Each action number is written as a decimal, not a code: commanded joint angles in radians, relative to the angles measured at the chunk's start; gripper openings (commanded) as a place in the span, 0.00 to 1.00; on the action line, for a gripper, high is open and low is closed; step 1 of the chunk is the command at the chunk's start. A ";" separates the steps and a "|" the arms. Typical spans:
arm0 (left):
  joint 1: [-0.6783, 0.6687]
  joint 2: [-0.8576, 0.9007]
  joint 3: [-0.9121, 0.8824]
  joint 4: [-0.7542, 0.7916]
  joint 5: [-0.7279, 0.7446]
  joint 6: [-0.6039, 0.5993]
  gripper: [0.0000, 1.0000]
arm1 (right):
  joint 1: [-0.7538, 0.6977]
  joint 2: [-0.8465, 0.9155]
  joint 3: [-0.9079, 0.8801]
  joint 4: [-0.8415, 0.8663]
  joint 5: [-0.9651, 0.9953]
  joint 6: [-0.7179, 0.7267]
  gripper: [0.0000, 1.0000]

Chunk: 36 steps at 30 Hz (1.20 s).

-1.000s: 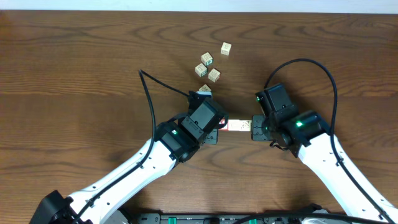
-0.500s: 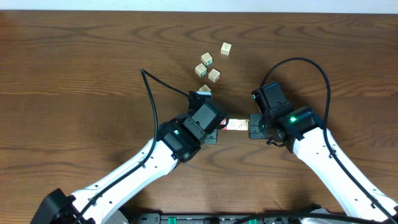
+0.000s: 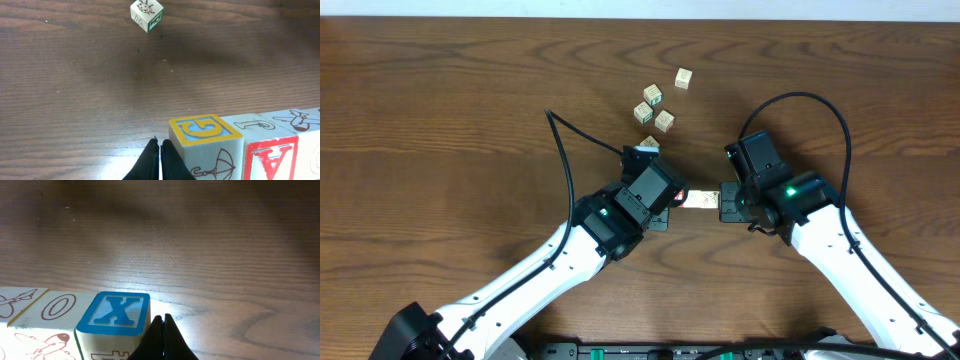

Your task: Lift 5 blocks

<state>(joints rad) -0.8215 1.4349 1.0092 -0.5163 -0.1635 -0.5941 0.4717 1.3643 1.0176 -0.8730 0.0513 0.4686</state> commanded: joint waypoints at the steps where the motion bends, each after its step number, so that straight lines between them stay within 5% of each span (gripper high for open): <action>1: -0.089 0.008 0.040 0.089 0.257 0.013 0.07 | 0.059 0.010 0.016 0.060 -0.452 0.010 0.01; 36: -0.089 0.078 0.040 0.182 0.341 -0.009 0.07 | 0.059 0.010 0.002 0.122 -0.526 0.051 0.01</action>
<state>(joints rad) -0.8215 1.5150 1.0046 -0.4557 -0.1837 -0.5945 0.4648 1.3682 0.9874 -0.8326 0.0517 0.5053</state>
